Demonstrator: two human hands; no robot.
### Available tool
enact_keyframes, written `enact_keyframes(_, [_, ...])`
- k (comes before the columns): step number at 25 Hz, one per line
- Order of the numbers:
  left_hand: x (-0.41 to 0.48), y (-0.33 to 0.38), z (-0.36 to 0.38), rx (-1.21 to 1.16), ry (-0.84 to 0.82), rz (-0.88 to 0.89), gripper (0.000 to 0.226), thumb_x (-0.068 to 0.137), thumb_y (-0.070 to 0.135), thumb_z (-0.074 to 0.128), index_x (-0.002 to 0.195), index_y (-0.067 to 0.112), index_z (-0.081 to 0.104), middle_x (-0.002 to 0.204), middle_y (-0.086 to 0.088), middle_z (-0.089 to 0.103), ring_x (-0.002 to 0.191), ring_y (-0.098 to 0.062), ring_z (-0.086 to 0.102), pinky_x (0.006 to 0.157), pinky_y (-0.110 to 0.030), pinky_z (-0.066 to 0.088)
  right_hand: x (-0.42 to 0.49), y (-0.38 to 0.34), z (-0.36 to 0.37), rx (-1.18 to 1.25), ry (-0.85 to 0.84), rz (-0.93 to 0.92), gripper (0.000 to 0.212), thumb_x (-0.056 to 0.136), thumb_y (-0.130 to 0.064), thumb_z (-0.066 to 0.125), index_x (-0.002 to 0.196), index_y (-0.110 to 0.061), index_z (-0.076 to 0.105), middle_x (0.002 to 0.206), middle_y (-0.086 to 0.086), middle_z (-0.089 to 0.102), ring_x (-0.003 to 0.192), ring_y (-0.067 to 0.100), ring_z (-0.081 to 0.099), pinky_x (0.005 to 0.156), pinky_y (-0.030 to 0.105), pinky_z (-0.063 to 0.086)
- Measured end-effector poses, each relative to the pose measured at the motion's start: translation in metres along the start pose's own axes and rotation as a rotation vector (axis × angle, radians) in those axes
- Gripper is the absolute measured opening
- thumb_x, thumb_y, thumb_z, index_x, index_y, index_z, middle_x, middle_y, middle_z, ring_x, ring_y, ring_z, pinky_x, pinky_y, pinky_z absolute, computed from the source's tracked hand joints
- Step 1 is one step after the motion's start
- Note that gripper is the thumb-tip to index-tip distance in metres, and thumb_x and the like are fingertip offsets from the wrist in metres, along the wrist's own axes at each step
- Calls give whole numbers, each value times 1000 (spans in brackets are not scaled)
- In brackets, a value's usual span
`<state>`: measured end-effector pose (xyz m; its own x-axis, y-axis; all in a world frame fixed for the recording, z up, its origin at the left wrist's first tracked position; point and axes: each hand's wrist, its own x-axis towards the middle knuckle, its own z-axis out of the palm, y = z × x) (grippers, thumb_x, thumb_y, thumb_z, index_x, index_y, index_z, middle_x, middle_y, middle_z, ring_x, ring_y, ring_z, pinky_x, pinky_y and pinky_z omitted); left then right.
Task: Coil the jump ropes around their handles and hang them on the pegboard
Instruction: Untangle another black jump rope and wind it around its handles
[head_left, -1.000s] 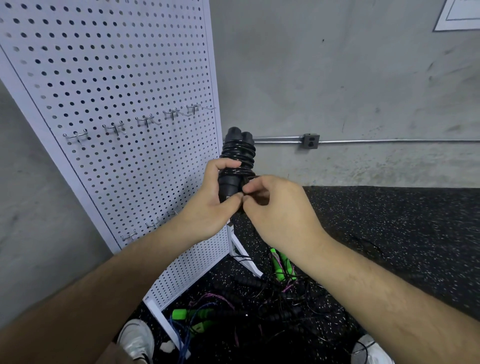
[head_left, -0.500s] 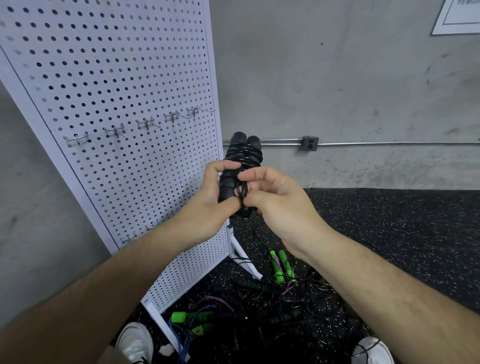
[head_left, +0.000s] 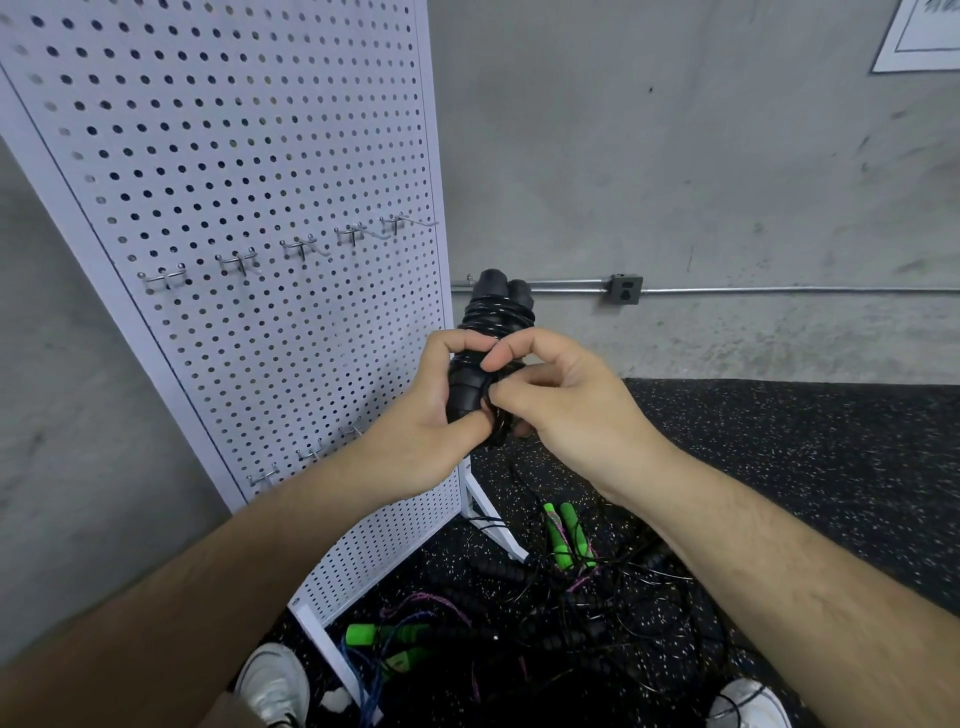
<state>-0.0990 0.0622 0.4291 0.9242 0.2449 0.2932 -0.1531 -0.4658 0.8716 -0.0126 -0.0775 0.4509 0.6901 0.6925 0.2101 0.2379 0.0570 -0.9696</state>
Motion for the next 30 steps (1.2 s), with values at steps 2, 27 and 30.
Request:
enact_keyframes(2, [0,-1,0,13,-14,17,55,93,-1,55,126,38,37,105,13,61,97,-8,64,97,-49,54,1,1,-2,5,-4,12,21,86,2,67,86,-19,65,65,10,57,58,22,51,61,38,47])
enact_keyframes(27, [7,-22,7,207,-373,-162,57,90,29,75,134,33,39,121,11,60,114,6,57,102,-16,45,6,13,-14,-1046,65,-632,15,92,-28,59,101,-25,71,96,-6,74,84,26,70,66,34,52])
enact_keyframes(30, [6,-25,22,251,-414,-216,62,91,30,74,139,28,35,122,10,61,116,0,58,104,-23,47,4,11,-14,-1008,43,-546,15,94,-25,59,105,-30,68,102,-12,73,91,19,69,71,31,49])
